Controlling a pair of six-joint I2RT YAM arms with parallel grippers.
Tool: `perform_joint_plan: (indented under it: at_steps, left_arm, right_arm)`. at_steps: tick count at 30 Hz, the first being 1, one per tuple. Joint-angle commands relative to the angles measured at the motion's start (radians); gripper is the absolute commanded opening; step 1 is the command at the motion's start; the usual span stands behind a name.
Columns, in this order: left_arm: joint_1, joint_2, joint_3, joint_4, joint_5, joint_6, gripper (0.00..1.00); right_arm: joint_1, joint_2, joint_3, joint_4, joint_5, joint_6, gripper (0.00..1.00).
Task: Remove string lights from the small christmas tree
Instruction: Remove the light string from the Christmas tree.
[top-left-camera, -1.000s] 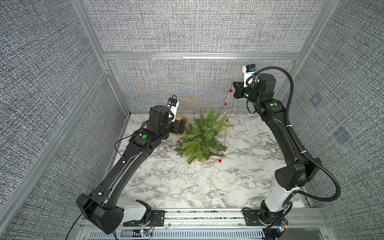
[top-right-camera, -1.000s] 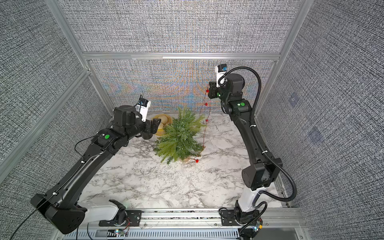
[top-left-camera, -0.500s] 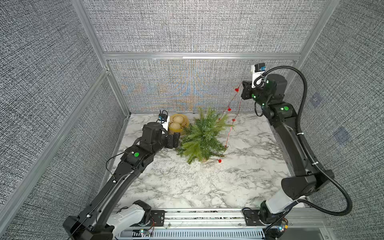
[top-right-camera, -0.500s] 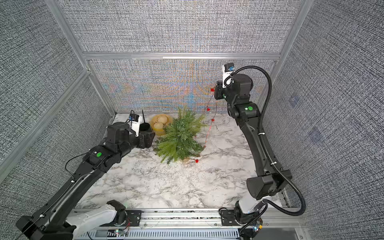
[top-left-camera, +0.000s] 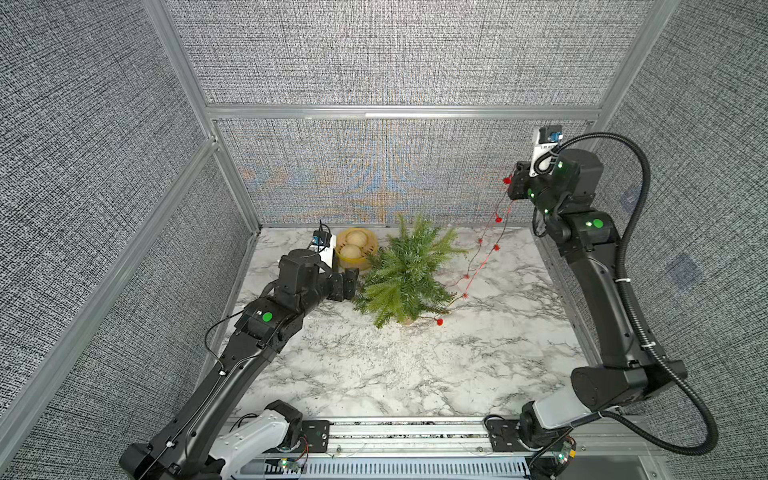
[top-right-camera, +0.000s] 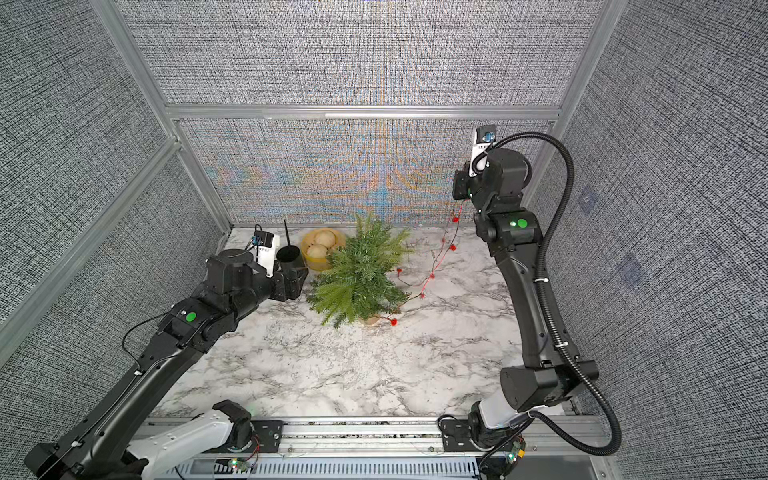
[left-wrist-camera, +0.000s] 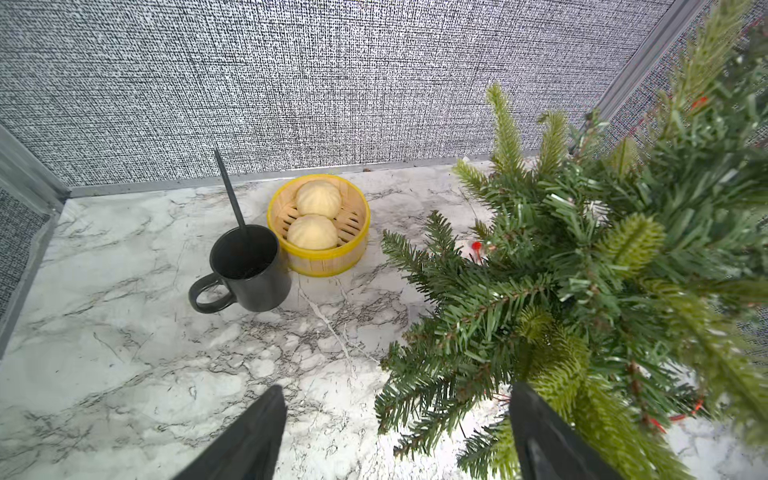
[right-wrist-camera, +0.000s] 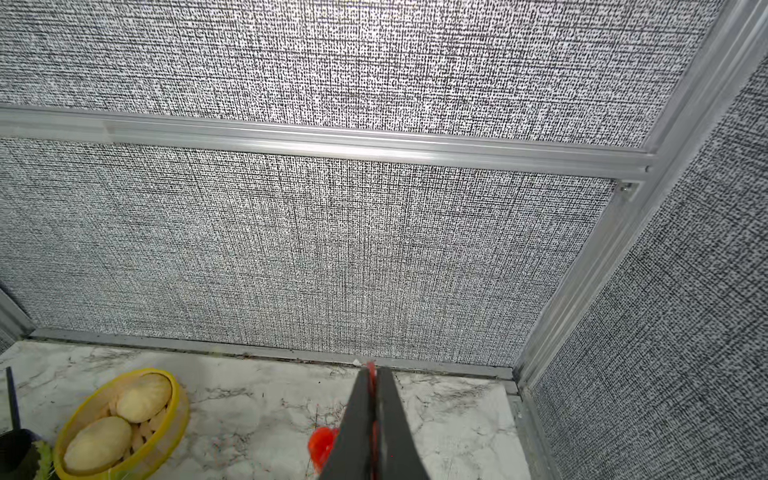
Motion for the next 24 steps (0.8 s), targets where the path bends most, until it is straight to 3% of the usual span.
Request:
perform_joint_plan:
  at_steps: [1,24]
  left_arm:
    - [0.002,-0.002,-0.004,0.004,0.001,-0.008,0.84]
    - [0.005,-0.074,-0.085,-0.013,0.028,-0.079,0.85]
  right_arm:
    - [0.001,-0.010,0.002,0.012,-0.003,0.000,0.00]
    - [0.012,-0.231,-0.123,-0.055,-0.105,0.054,0.00]
